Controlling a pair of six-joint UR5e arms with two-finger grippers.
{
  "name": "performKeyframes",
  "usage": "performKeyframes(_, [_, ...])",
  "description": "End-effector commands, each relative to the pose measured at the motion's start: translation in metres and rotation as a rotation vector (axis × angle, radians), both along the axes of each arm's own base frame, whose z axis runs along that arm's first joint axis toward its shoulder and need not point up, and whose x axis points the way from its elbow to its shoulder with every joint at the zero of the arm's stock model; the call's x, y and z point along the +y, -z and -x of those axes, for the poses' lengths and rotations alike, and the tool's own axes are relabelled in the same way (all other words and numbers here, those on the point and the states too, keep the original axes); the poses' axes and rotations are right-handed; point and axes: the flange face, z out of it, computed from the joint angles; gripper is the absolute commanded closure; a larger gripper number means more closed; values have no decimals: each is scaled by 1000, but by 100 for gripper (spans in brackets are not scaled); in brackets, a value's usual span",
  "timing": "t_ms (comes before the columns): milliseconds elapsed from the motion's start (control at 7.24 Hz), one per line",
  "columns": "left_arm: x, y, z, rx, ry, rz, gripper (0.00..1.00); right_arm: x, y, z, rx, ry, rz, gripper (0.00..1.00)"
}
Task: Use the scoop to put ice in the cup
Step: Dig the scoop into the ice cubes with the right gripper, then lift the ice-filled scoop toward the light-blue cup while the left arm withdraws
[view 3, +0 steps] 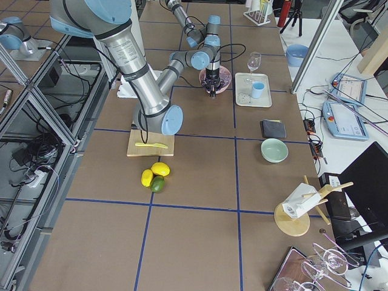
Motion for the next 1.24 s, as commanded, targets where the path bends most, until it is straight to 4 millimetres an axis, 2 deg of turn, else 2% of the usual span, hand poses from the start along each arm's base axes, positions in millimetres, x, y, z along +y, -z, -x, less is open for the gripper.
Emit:
performKeyframes(0, [-3,0,2,-2,5,0,0,-9,1,-12,-55,9,32,100])
performKeyframes(138, [-4,-1,4,-4,8,1,0,-15,3,-19,-71,10,49,100])
performKeyframes(552, [-17,-4,19,-14,35,12,0,-36,21,-61,-152,0,98,100])
performKeyframes(828, [-34,-15,44,-40,73,34,0,-59,26,-103,-203,-30,131,100])
performKeyframes(967, [-46,-9,56,-85,97,71,0,-67,28,-116,-219,-41,143,100])
performKeyframes(1105, [-61,1,78,-123,134,107,0,-73,27,-123,-216,-58,145,100])
